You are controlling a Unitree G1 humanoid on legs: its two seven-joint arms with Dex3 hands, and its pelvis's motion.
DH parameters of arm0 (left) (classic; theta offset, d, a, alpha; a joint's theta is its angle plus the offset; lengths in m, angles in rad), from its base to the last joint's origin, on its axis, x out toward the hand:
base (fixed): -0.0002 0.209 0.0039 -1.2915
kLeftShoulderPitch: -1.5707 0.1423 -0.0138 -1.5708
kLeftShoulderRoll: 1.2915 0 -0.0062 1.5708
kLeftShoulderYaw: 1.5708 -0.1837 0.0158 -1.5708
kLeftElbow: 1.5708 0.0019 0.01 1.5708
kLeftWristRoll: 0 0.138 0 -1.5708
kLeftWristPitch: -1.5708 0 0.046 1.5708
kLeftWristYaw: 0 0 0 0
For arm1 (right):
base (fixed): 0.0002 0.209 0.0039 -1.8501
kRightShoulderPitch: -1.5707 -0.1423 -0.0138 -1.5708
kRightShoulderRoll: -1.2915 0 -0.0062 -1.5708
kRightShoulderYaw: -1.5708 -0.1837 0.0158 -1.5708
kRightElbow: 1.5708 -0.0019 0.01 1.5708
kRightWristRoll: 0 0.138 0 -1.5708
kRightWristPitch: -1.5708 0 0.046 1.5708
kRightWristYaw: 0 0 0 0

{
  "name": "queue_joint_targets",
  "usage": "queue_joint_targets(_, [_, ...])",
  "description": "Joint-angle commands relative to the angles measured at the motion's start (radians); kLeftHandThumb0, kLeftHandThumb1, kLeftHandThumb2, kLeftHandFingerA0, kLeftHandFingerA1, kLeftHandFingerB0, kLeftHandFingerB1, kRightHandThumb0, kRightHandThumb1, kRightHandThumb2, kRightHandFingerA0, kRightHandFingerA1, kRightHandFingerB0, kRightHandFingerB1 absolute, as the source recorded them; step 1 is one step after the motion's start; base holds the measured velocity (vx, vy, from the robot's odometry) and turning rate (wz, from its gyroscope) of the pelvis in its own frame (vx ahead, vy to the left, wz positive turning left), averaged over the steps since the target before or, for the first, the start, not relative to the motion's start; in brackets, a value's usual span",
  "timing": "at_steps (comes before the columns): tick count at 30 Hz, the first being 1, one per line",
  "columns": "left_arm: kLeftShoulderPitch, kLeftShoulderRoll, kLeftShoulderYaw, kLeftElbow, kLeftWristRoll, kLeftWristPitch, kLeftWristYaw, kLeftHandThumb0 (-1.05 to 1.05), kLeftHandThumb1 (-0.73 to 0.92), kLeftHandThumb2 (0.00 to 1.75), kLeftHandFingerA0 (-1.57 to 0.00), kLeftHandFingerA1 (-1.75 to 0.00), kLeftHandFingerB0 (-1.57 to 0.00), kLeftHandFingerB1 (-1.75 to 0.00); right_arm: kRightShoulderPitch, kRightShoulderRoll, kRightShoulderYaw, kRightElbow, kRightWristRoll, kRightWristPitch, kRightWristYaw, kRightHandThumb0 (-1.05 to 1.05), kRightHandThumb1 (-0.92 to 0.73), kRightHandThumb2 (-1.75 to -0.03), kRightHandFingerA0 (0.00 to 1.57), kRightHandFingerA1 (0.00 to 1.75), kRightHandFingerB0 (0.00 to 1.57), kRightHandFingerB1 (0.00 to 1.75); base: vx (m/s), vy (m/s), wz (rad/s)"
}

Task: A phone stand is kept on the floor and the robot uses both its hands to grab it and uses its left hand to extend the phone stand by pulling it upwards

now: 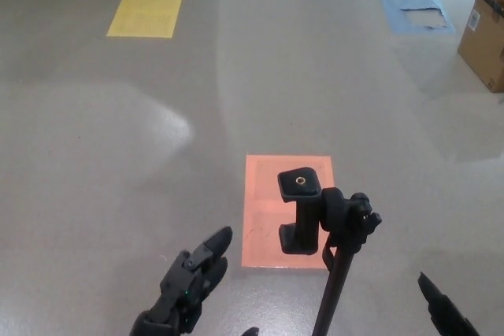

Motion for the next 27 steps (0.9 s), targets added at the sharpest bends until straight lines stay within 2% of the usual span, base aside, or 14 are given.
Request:
queue_joint_targets(1, [0.012, -0.005, 0.01, 0.039, 0.009, -0.074, 0.031, -0.81, 0.83, 0.66, -0.15, -0.28, -0.15, -0.26, -0.009, -0.012, -0.004, 0.016, -0.005, 0.02, -0.012, -0.93, -0.61, -1.03, 0.0, 0.39, 0.0, 0.04, 0.0, 0.0, 0.0])
queue_joint_targets(3, [0.011, -0.006, 0.01, 0.042, 0.009, -0.078, 0.032, -0.81, 0.83, 0.66, -0.15, -0.28, -0.15, -0.26, -0.009, -0.012, -0.004, 0.016, -0.005, 0.02, -0.013, -0.93, -0.61, -1.03, 0.0, 0.39, 0.0, 0.04, 0.0, 0.0, 0.0])
queue_joint_targets(4, [-0.05, -0.017, 0.028, 0.048, 0.008, -0.038, 0.035, -0.92, 0.71, 1.04, -0.06, -0.39, -0.08, -0.38, -0.015, -0.011, -0.002, 0.012, -0.006, 0.024, -0.011, -0.93, -0.61, -1.03, 0.0, 0.34, 0.0, 0.04, 0.0, 0.0, 0.0])
queue_joint_targets(8, [-0.111, -0.031, 0.043, 0.06, 0.007, -0.008, 0.039, -0.87, 0.67, 1.03, -0.09, -0.41, -0.09, -0.4, -0.022, -0.008, -0.002, 0.012, -0.001, 0.027, -0.009, -0.93, -0.6, -1.03, 0.0, 0.33, 0.0, 0.04, 0.0, 0.0, 0.0])
queue_joint_targets(9, [-0.179, -0.04, 0.056, 0.072, 0.017, 0.028, 0.046, -0.94, 0.7, 1.04, -0.1, -0.41, -0.07, -0.37, -0.031, -0.005, 0.002, 0.023, 0.004, 0.016, -0.007, -0.92, -0.6, -1.01, 0.0, 0.27, 0.0, 0.05, 0.0, 0.0, 0.0])
queue_joint_targets(11, [-0.211, -0.045, 0.063, 0.079, 0.021, 0.043, 0.049, -0.94, 0.7, 1.04, -0.1, -0.41, -0.07, -0.37, -0.036, -0.004, 0.004, 0.028, 0.007, 0.011, -0.007, -0.92, -0.6, -1.01, 0.0, 0.27, 0.0, 0.05, 0.0, 0.0, 0.0])
queue_joint_targets(12, [-0.248, -0.053, 0.067, 0.086, 0.026, 0.066, 0.052, -0.38, 0.4, 1.02, 0.0, -0.49, 0.0, -0.47, -0.038, -0.002, 0.01, 0.031, -0.005, 0.013, -0.015, -0.93, -0.62, -1.02, 0.01, 0.34, 0.0, 0.04, 0.0, 0.0, 0.0])
queue_joint_targets(14, [-0.362, -0.079, 0.072, 0.106, 0.042, 0.137, 0.062, -0.38, 0.4, 1.02, 0.0, -0.49, 0.0, -0.47, -0.049, 0.006, 0.026, 0.052, -0.018, 0.012, -0.025, -0.93, -0.61, -1.03, 0.01, 0.34, 0.0, 0.04, 0.0, 0.0, 0.0])
queue_joint_targets(22, [-0.564, -0.124, 0.08, 0.221, 0.054, 0.221, 0.084, -0.38, 0.41, 1.02, -0.01, -0.5, 0.0, -0.47, -0.061, 0.025, 0.05, 0.056, -0.011, 0.035, -0.01, -0.93, -0.59, -1.03, 0.0, 0.17, 0.0, 0.04, 0.0, 0.0, 0.0])
queue_joint_targets(23, [-0.577, -0.131, 0.083, 0.232, 0.046, 0.235, 0.084, -0.86, 0.65, 1.01, -0.07, -0.41, -0.12, -0.41, -0.061, 0.027, 0.053, 0.055, -0.015, 0.041, -0.012, -0.94, -0.59, -1.03, 0.0, 0.16, 0.0, 0.04, 0.0, 0.0, 0.0])
queue_joint_targets(24, [-0.581, -0.133, 0.085, 0.236, 0.044, 0.24, 0.083, -0.86, 0.65, 1.01, -0.07, -0.41, -0.12, -0.41, -0.06, 0.027, 0.055, 0.054, -0.017, 0.043, -0.014, -0.94, -0.59, -1.03, 0.0, 0.16, 0.0, 0.04, 0.0, 0.0, 0.0])
queue_joint_targets(25, [-0.589, -0.14, 0.086, 0.247, 0.038, 0.253, 0.08, -0.86, 0.77, 0.68, -0.12, -0.29, -0.15, -0.27, -0.06, 0.03, 0.058, 0.055, -0.015, 0.043, -0.013, -0.94, -0.59, -1.03, 0.0, 0.17, 0.0, 0.04, 0.0, 0.0, 0.0])
queue_joint_targets(26, [-0.592, -0.146, 0.085, 0.254, 0.032, 0.257, 0.078, -0.92, 0.67, 1.01, -0.06, -0.41, -0.11, -0.39, -0.062, 0.032, 0.058, 0.062, -0.009, 0.033, -0.012, -0.89, -0.57, -1.0, 0.0, 0.28, 0.0, 0.08, 0.0, 0.0, 0.0])
queue_joint_targets(27, [-0.597, -0.154, 0.084, 0.262, 0.024, 0.262, 0.076, -0.92, 0.67, 1.01, -0.06, -0.41, -0.11, -0.39, -0.065, 0.034, 0.058, 0.072, 0.0, 0.017, -0.012, -0.89, -0.57, -1.0, 0.0, 0.28, 0.0, 0.08, 0.0, 0.0, 0.0])
